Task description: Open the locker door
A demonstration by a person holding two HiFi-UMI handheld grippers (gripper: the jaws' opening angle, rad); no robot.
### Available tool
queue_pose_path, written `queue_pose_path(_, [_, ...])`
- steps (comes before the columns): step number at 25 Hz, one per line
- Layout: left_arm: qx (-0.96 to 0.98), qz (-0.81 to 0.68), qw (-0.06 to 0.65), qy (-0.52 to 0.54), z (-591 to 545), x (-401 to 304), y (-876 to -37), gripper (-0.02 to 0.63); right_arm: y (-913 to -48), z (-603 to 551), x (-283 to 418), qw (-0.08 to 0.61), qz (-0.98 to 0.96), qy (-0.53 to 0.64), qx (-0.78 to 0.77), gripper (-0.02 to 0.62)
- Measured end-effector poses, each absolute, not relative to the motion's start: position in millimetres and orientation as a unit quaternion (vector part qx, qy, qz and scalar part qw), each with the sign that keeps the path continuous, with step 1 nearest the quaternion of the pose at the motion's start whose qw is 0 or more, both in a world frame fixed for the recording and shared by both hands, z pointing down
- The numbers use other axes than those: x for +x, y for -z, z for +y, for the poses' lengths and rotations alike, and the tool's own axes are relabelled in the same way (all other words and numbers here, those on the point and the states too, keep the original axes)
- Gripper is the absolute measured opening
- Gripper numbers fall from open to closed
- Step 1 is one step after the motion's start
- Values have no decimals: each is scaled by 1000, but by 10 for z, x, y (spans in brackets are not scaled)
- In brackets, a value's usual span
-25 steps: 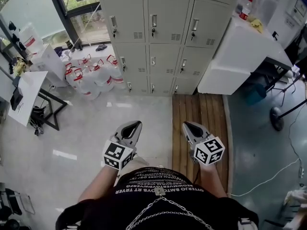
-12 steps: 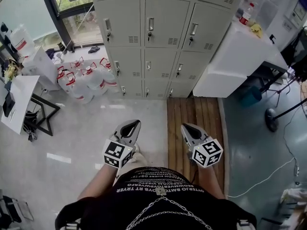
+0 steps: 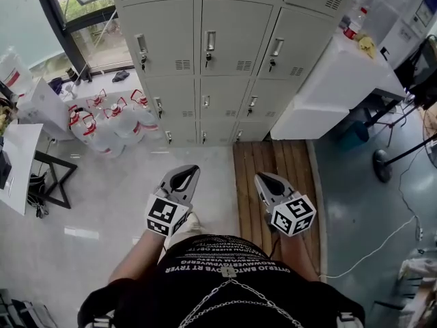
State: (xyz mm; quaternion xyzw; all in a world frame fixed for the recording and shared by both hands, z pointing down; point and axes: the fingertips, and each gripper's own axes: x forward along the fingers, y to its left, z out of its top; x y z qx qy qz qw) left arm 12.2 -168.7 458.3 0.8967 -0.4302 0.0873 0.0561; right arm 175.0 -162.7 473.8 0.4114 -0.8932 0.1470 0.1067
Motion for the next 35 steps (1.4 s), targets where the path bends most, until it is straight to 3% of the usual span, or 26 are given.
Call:
queue_pose_path(18, [887, -450, 60, -82, -2658, -1245, -4590, 5, -4588, -2749, 299, 110, -910, -121, 382, -3])
queue_pose_path(35, [878, -463, 97, -74, -3367, -1487, -4867, 5, -4764, -3545, 43, 145, -912, -123, 363, -3])
